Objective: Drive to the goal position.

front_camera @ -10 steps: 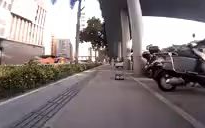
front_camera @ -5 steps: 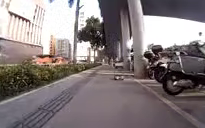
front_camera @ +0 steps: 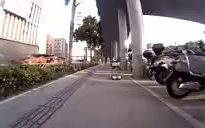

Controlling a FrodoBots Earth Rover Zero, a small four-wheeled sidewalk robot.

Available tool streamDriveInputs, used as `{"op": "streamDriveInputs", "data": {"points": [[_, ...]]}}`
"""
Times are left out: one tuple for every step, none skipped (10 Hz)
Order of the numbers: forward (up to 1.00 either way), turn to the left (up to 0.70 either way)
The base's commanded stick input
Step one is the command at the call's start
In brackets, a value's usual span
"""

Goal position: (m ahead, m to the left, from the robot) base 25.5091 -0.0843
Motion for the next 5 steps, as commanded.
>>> {"op": "streamDriveInputs", "data": {"points": [[0.45, 0.00], [0.45, 0.00], [0.45, 0.00], [0.45, 0.00], [0.45, 0.00]]}}
